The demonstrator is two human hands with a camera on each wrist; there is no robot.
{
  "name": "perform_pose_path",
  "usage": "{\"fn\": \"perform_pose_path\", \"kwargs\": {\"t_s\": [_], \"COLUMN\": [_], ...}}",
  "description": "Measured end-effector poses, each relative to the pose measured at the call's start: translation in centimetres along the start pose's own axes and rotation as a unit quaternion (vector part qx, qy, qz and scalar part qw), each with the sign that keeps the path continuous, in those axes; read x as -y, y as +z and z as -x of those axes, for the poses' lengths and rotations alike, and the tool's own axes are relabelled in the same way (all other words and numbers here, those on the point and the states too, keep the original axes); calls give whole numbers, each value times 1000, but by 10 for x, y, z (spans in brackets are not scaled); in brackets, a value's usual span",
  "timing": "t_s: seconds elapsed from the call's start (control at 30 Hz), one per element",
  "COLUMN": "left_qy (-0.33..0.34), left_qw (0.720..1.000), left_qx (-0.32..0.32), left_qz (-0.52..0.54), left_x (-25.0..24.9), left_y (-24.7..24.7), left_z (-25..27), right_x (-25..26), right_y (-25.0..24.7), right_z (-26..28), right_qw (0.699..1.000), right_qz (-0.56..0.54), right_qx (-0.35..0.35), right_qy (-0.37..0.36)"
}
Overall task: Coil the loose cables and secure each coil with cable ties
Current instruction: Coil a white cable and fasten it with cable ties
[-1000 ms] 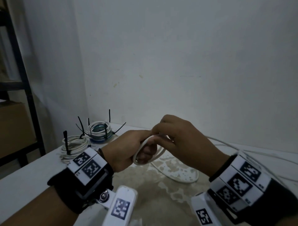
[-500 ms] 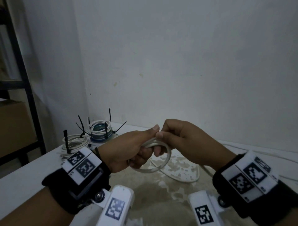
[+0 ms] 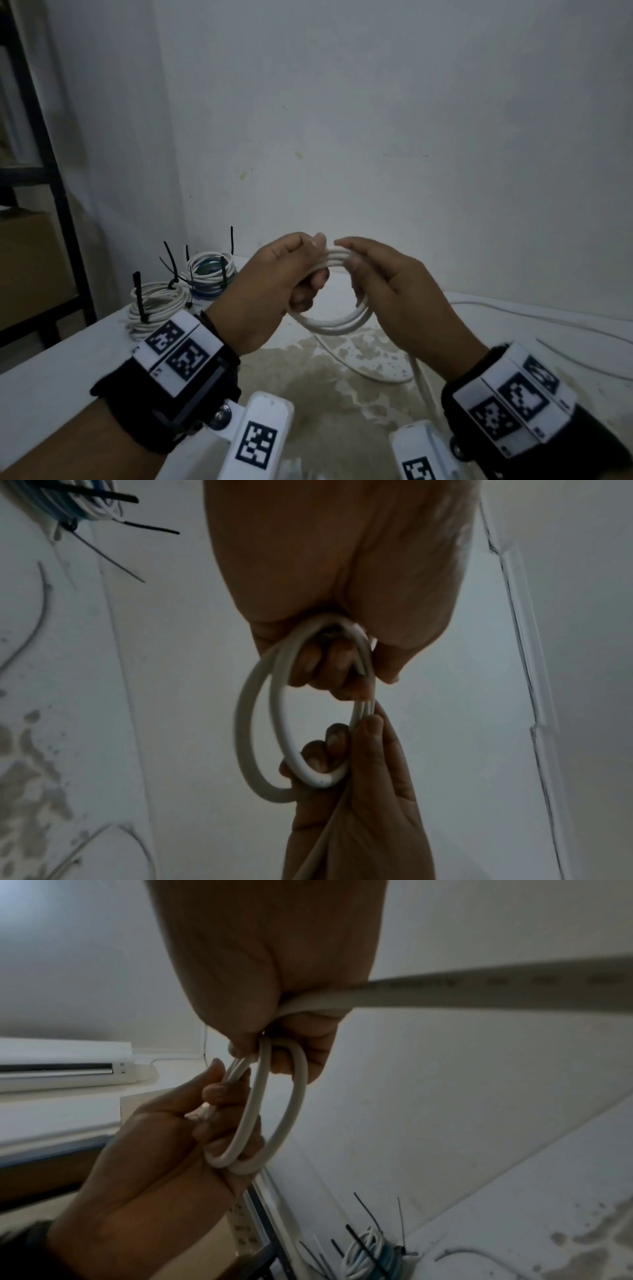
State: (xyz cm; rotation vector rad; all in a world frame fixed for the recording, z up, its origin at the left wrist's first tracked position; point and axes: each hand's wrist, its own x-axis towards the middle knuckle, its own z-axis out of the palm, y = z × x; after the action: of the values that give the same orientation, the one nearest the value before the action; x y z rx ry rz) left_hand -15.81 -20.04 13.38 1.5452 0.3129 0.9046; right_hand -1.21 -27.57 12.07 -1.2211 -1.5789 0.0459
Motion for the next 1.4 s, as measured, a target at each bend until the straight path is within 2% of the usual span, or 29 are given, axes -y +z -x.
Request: {"fn": "perform_pose_path", "kwargs": {"t_s": [0.1, 0.2, 0.3, 0.43, 0.6, 0.67, 0.73, 0.8, 0.9, 0.97, 1.07, 1.1, 1.13, 1.2, 1.27, 1.3, 1.33, 1.4], "left_qy": [-16, -29, -29, -9, 0, 0, 10, 27, 41, 66, 109, 86, 25, -177, -374, -435, -469, -465], "left_qw": [990, 959, 948, 974, 999, 1000, 997, 991, 991, 989, 960, 951, 948, 947, 913, 891, 874, 862], "left_qx": [20, 52, 74, 49, 9, 19, 47, 59, 40, 11, -101, -128, -122, -18, 99, 125, 120, 42], "left_qz": [141, 278, 310, 222, 54, -10, -67, -120, -122, -133, -237, -269, -293, -266, -127, -41, 45, 198], "left_x": [-6, -16, -25, -29, -17, -14, -14, -16, -17, -11, 5, 11, 16, 29, 41, 47, 52, 60], "left_y": [-2, 1, 4, 2, -5, -2, 4, 9, 14, 17, 24, 26, 30, 45, 63, 71, 78, 88], "left_z": [-3, -5, -8, -11, -12, -10, -9, -7, -8, -12, -18, -17, -14, -3, 4, 5, 5, -1], "right_x": [7, 15, 17, 8, 7, 13, 21, 26, 22, 17, 9, 6, 5, 5, 9, 11, 13, 17], "right_y": [-4, -2, 2, 1, -18, -23, -24, -25, -30, -31, -37, -42, -48, -61, -68, -70, -70, -70], "right_z": [-10, -18, -22, -19, -19, -21, -22, -20, -16, -14, -15, -17, -20, -23, -25, -25, -23, -18], "right_qw": [996, 986, 982, 991, 993, 990, 984, 976, 960, 959, 980, 984, 985, 982, 977, 976, 977, 978], "right_qz": [-62, -128, -135, -53, 110, 108, 54, -21, -137, -161, -111, -83, -58, -28, -25, -24, -17, -10], "right_qx": [-61, -103, -130, -120, 2, 62, 147, 193, 197, 169, 35, -16, -63, -138, -183, -193, -197, -200], "right_qy": [15, 21, 6, -22, 33, 62, 86, 100, 144, 160, 163, 156, 147, 129, 109, 98, 85, 60]}}
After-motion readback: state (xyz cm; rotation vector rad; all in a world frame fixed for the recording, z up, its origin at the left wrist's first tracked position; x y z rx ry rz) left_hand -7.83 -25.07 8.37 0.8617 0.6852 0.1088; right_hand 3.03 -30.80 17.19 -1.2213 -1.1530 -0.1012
